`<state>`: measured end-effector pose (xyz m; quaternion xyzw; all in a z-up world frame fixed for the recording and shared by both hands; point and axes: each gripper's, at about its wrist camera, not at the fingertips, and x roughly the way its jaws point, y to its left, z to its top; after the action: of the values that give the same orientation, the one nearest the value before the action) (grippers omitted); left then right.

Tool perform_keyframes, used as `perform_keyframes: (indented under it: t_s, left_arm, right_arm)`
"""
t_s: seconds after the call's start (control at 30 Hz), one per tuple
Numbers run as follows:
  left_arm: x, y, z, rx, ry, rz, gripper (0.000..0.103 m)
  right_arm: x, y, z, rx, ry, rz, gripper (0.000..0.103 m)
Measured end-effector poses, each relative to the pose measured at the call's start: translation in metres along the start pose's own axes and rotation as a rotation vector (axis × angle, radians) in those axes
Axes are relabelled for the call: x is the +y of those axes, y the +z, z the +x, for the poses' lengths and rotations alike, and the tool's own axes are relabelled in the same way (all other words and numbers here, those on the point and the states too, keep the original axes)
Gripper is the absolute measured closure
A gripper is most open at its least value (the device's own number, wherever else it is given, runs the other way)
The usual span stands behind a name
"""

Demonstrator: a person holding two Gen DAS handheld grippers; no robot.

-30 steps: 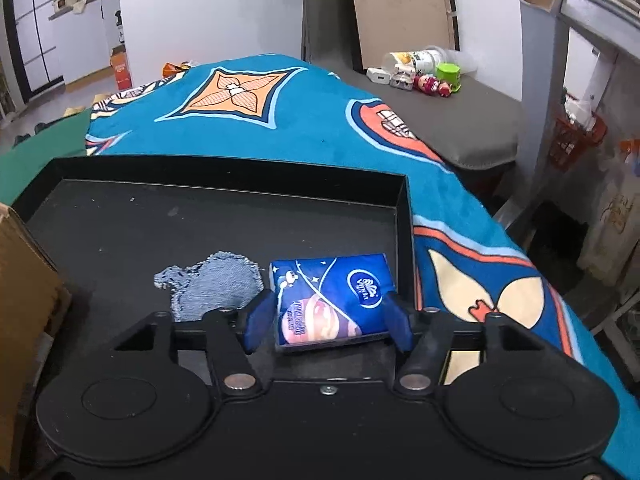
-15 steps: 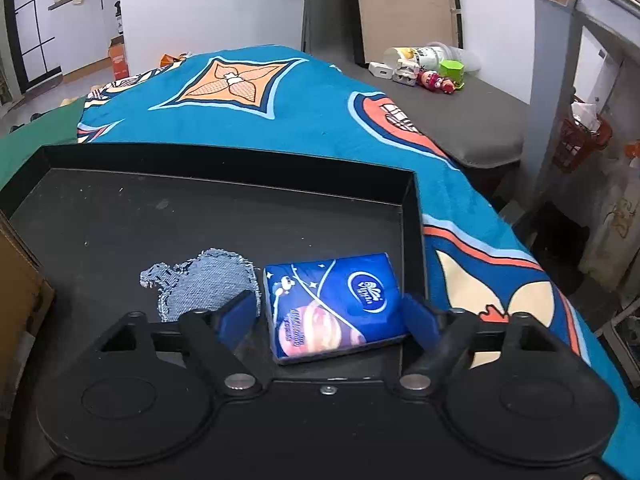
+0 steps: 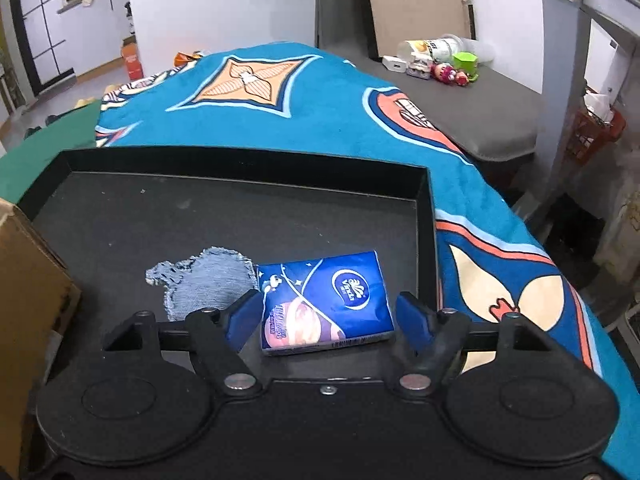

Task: Organize soft objects
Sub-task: 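Lift the blue tissue pack off the tray with the right gripper, then carry the blue tissue pack over the cardboard box with the right gripper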

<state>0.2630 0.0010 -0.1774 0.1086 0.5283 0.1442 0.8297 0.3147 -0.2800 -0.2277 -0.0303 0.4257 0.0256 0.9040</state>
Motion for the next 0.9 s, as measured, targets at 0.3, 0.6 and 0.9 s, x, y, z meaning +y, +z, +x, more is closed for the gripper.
perform_keyframes:
  t_s: [0.3,0.6,0.9]
  left_arm:
    - [-0.001,0.002,-0.001,-0.001,-0.003,0.005,0.028]
    - [0.0,-0.004,-0.005,-0.005,-0.018,0.006,0.028]
    - [0.011,-0.011,-0.015,-0.034,-0.06,-0.027,0.028]
  right_arm:
    - [0.008,-0.005,0.012,0.035,-0.003,-0.037,0.031]
    - [0.001,0.0,-0.014,-0.016,0.026,0.003,0.032]
    - [0.007,0.004,-0.042,-0.04,0.069,0.037,0.032]
